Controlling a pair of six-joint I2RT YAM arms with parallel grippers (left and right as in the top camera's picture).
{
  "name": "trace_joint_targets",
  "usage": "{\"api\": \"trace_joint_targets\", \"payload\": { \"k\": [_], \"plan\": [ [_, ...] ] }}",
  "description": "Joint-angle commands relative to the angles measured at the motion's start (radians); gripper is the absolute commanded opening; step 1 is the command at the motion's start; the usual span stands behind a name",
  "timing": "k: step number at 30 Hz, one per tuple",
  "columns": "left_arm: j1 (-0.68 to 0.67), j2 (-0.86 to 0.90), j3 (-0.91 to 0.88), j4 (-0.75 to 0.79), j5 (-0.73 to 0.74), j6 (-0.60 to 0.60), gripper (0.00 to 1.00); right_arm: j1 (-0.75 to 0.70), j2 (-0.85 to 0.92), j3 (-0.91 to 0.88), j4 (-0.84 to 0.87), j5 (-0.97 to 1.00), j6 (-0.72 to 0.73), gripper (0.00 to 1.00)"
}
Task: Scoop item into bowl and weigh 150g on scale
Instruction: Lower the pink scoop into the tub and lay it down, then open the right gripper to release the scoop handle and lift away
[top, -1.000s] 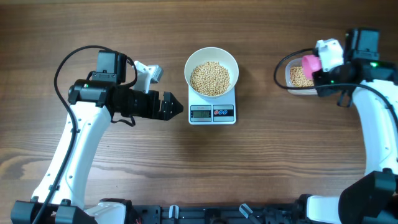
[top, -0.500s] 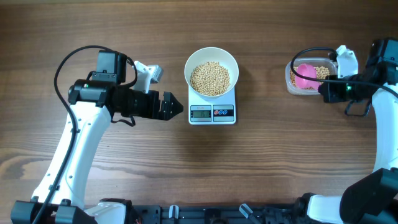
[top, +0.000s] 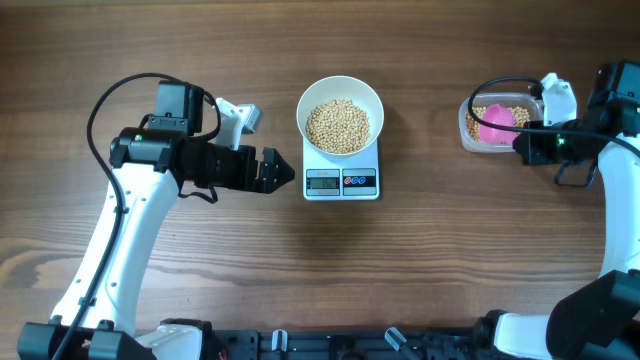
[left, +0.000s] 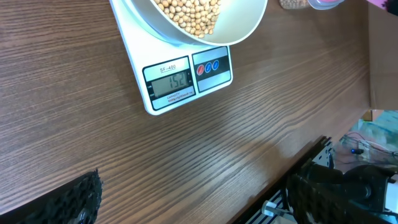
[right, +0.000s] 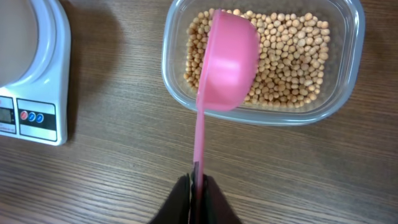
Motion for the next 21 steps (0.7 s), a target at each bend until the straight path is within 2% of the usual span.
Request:
{"api": "trace_joint_targets", "payload": {
  "k": [1,2,3,4,7,11,14,16,21],
  "plan": [
    [0.004,0.0,-0.01,0.003,0.018,0.02,1.0,-0.002,-0.016,0.008,0.001,0.008,0.042,0.08],
    [0.004,0.0,-0.01,0.003,0.018,0.02,1.0,-0.002,-0.016,0.007,0.003,0.008,0.053,0.17],
    [0.004,0.0,-0.01,0.003,0.018,0.02,1.0,-0.002,-0.016,0.007,0.003,0.008,0.053,0.33],
    [0.004,0.0,-0.01,0.003,0.018,0.02,1.0,-0.002,-0.016,0.007,0.002,0.008,0.054,0.38],
    [0.004,0.0,-0.01,0.003,0.018,0.02,1.0,-0.002,-0.016,0.007,0.003,0.008,0.072,0.33],
    [0.004,0.0,-0.01,0.003,0.018,0.02,1.0,-0.002,-0.016,0.007,0.007,0.008,0.072,0.32],
    [0.004,0.0,-0.01,0.003,0.018,0.02,1.0,-0.002,-0.016,0.007,0.019,0.008,0.075,0.33],
    [0.004,0.0,-0.01,0.003,0.018,0.02,1.0,-0.002,-0.016,0.007,0.032,0.008,0.1,0.39],
    [0.004,0.0,-0.01,0.003,0.018,0.02,1.0,-0.002,-0.016,0.007,0.053,0.008,0.124,0.39]
  ]
}}
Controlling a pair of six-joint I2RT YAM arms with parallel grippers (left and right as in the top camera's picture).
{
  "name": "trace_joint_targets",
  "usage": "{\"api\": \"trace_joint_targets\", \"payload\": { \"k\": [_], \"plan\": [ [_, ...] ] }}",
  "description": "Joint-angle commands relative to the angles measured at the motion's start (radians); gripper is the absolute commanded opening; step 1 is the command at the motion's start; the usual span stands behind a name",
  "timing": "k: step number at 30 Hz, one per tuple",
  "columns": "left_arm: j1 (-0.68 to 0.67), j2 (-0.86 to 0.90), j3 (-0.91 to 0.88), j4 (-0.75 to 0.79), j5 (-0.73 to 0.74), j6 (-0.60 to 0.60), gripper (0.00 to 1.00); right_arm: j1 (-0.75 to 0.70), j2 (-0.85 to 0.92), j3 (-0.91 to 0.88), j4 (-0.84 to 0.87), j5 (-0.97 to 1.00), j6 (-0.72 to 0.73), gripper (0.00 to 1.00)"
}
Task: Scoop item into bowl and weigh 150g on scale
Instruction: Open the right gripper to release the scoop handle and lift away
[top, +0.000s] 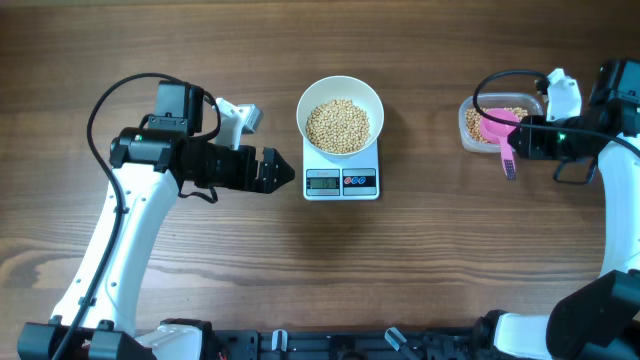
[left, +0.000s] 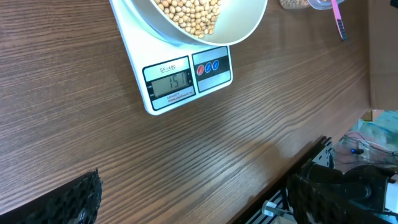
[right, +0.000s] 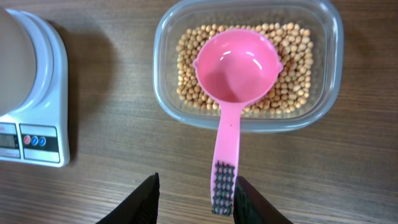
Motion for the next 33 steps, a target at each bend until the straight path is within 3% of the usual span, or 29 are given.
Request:
{"api": "trace_joint_targets", "payload": {
  "k": [1,14,19,24,33],
  "plan": [
    [0.004,0.0,-0.01,0.002,0.018,0.02,1.0,-0.002,-0.016,0.007,0.006,0.005,0.03,0.39],
    [0.004,0.0,-0.01,0.002,0.018,0.02,1.0,-0.002,-0.016,0.008,0.01,0.005,0.061,0.4],
    [0.004,0.0,-0.01,0.002,0.018,0.02,1.0,-0.013,-0.017,0.008,0.068,0.005,0.154,0.4],
    [0.004,0.0,-0.01,0.002,0.018,0.02,1.0,-0.069,-0.022,0.008,0.091,0.004,0.244,0.43],
    [0.004,0.0,-0.01,0.002,0.018,0.02,1.0,-0.164,-0.037,0.008,0.063,-0.093,0.246,0.45]
  ]
}}
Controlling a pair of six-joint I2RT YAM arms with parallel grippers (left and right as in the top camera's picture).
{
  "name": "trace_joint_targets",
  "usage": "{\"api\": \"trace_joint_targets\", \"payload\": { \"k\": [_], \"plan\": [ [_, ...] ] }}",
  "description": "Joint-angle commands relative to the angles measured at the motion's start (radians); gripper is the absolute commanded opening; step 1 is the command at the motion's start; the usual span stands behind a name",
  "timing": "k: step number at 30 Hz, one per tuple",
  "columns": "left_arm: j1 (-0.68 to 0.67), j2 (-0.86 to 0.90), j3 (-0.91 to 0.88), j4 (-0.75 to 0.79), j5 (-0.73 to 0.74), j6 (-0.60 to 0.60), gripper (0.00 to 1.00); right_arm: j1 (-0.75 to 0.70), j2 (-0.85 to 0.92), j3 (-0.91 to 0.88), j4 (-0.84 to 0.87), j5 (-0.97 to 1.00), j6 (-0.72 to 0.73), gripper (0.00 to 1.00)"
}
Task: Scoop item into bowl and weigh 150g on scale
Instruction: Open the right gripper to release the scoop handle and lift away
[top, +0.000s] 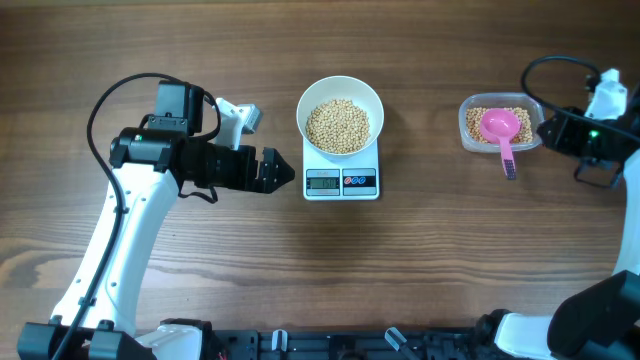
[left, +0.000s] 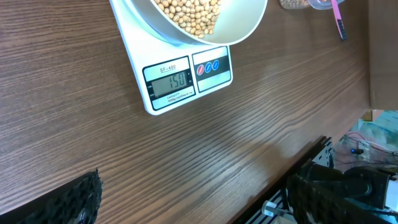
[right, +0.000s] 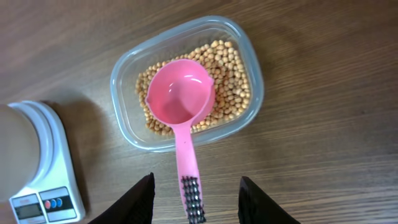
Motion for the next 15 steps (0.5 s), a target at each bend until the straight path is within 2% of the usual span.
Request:
{"api": "trace_joint_targets", "payload": {
  "k": [1,6,15],
  "plan": [
    [0.004,0.0,-0.01,0.003,0.018,0.02,1.0,-0.018,-0.029,0.008,-0.013,-0.05,0.019,0.45],
    [0.004,0.0,-0.01,0.003,0.018,0.02,1.0,-0.02,-0.029,0.008,-0.018,-0.05,0.019,0.45],
    [0.004,0.0,-0.01,0.003,0.018,0.02,1.0,-0.02,-0.067,0.008,-0.016,-0.05,0.008,0.6]
  ]
}}
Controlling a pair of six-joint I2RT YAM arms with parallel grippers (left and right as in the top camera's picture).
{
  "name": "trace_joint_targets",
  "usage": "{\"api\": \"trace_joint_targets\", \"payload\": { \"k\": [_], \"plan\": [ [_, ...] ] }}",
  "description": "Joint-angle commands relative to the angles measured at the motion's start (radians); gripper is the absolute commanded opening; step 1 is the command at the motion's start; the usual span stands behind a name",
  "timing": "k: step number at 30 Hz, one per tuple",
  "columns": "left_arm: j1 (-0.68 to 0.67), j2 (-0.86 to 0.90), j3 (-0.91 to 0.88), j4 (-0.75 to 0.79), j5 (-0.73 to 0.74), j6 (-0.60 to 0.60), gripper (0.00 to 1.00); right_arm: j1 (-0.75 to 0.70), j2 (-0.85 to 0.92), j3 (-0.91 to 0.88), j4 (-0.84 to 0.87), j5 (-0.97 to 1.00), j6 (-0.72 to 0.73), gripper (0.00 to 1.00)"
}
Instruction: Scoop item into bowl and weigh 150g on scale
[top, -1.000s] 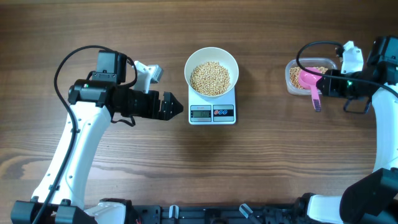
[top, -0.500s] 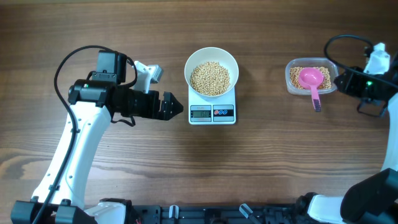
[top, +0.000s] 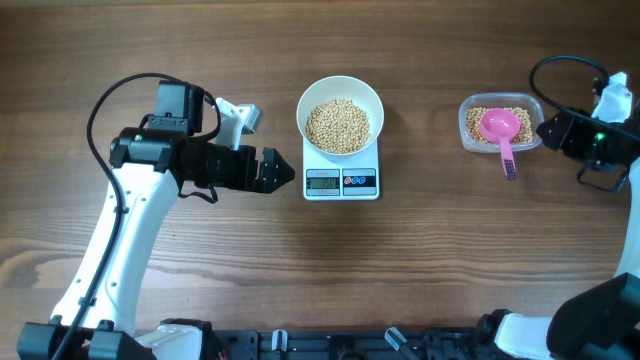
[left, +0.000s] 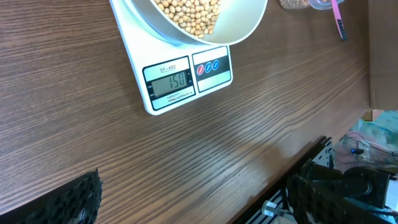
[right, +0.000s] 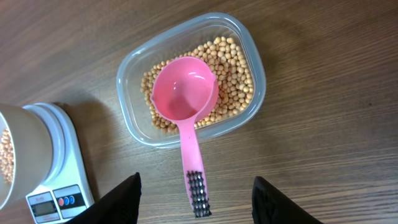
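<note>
A white bowl (top: 340, 117) of soybeans sits on the white scale (top: 341, 182), whose display (left: 170, 79) reads 150. The pink scoop (top: 500, 128) lies empty with its cup in the clear bean container (top: 499, 124) and its handle (right: 194, 185) sticking out onto the table. My right gripper (right: 196, 205) hangs open above the handle end, touching nothing; its fingers (right: 115, 202) show at the frame's bottom. My left gripper (top: 283, 172) is open just left of the scale, empty, its fingers (left: 81, 199) at the frame corners.
The wooden table's front edge (left: 292, 171) with rail hardware below it shows in the left wrist view. The right arm body (top: 590, 140) sits just right of the container.
My right gripper has drawn back slightly farther from the container and its jaws stand a bit wider. The scoop, bowl and left arm have not moved; the display still reads 150.
My right gripper was shut on the scoop's handle with the cup tipped over the container, the scale reading 152. Then it was open with the scoop lying in the container, reading 151. It then stood farther right and higher, reading 150, as now.
</note>
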Motion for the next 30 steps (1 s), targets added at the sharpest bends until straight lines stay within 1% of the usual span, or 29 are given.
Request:
{"api": "trace_joint_targets", "payload": {
  "k": [1,6,12,18,25,30],
  "plan": [
    [0.004,0.0,-0.01,0.002,0.018,0.02,1.0,-0.003,-0.071,0.008,0.003,-0.019,-0.007,0.6],
    [0.004,0.0,-0.01,0.002,0.018,0.02,1.0,-0.003,-0.178,0.008,0.004,-0.019,-0.031,0.62],
    [0.004,0.0,-0.01,0.002,0.018,0.02,1.0,-0.003,-0.3,0.008,-0.064,0.029,-0.078,0.63],
    [0.004,0.0,-0.01,0.002,0.018,0.02,1.0,-0.003,-0.422,0.008,-0.174,-0.014,-0.084,0.62],
    [0.004,0.0,-0.01,0.002,0.018,0.02,1.0,-0.003,-0.607,0.004,-0.206,-0.019,-0.085,0.64],
    [0.004,0.0,-0.01,0.002,0.018,0.02,1.0,-0.003,-0.668,-0.003,-0.279,-0.021,-0.077,0.65]
  ]
}}
